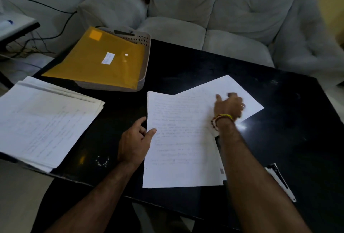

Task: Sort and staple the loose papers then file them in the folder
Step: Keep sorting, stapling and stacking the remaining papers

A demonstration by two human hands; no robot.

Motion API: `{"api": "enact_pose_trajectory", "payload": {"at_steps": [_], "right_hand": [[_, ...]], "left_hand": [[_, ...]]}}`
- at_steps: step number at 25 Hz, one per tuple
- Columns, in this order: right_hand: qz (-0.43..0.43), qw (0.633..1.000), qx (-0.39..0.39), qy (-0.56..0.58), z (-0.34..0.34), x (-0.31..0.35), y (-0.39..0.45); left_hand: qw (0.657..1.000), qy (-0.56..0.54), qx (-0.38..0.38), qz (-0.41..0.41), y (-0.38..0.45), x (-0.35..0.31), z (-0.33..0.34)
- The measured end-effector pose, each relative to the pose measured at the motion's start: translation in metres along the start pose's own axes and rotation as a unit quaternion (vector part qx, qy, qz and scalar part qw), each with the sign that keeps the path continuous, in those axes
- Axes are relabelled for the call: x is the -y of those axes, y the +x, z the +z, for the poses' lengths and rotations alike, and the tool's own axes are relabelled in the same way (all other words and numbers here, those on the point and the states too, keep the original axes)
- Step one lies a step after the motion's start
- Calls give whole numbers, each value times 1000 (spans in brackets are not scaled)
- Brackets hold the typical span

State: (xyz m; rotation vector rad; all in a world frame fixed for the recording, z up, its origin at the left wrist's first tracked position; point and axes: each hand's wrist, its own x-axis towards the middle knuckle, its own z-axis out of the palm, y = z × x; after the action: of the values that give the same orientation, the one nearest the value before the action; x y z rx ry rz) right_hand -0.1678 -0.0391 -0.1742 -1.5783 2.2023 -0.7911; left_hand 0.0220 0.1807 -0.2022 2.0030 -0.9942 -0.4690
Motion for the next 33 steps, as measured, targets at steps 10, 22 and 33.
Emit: {"api": "enact_pose_trajectory", "payload": {"at_steps": [10, 22, 33], "right_hand": [[74, 972, 119, -188, -46, -50, 81], [68, 983, -29, 166, -49, -37, 49], [-295, 830, -99, 462, -186, 87, -40]], "left_hand": [[1000, 15, -22, 9, 1, 1, 1], [998, 44, -10, 40, -2, -1, 3], [1000, 3, -1, 23, -1, 8, -4]]}}
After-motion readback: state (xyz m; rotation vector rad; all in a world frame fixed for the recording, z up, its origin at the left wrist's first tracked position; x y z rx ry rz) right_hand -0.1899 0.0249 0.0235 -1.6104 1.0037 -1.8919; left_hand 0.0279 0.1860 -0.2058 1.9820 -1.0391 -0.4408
